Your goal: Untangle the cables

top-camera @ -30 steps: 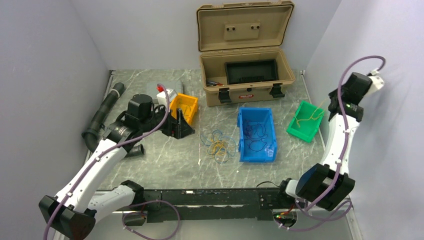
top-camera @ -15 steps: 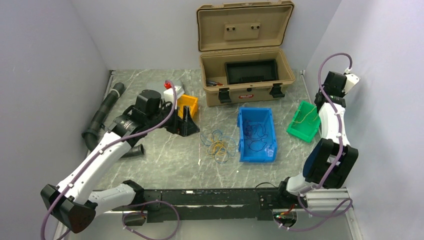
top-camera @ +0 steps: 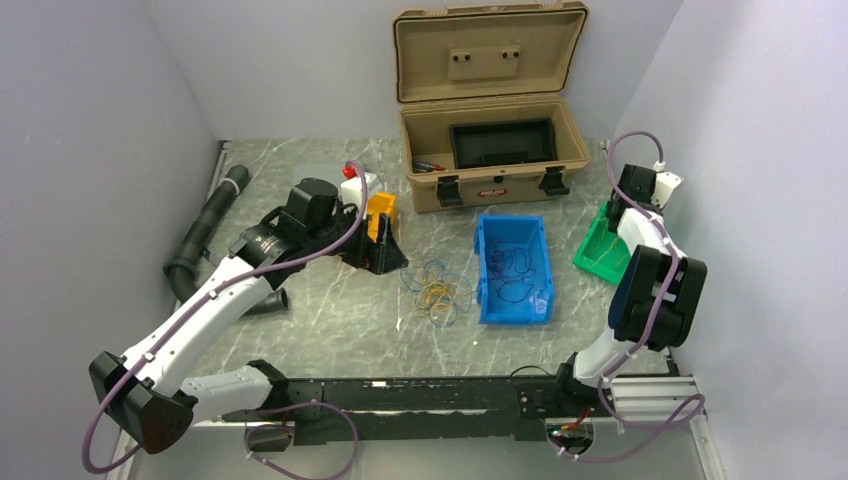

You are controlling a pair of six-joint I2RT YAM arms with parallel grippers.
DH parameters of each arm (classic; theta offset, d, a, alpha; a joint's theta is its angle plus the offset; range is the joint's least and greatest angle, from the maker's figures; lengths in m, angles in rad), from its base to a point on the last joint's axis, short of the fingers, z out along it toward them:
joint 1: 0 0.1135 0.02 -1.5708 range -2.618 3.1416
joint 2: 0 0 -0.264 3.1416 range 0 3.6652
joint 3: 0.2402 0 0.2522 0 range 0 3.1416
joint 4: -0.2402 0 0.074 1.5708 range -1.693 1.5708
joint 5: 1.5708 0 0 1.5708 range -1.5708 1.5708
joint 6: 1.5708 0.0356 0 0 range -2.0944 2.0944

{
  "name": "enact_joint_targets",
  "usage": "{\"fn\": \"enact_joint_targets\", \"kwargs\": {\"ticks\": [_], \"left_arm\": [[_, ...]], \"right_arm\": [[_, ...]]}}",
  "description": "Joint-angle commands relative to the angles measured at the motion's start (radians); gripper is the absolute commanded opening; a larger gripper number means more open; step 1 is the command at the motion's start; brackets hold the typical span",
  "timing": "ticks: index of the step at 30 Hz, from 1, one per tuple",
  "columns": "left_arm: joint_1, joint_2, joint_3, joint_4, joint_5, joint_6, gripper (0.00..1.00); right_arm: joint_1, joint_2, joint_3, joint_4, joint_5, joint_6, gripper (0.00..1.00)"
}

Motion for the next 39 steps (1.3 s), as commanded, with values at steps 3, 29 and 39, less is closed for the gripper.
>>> {"fn": "enact_joint_targets", "kwargs": {"ticks": [3,29,39], "left_arm": [[-0.010,-0.020,0.028,0.002,-0.027,-0.003,0.89],[-0.010,-0.047,0.009,0.006,-0.043,0.034,0.90],[-0.010,-0.106,-0.058,0.039,-0.069,0.013,0.90]], "right_arm": [[0.026,0.139,0.008,0.038,-0.090,0.029,0.00],[0.209,0.170,-0.011,-0.114,-0.160,0.209,0.00],[0.140,0.187,0.104,-0.168,-0.229,0.048,0.04]]}}
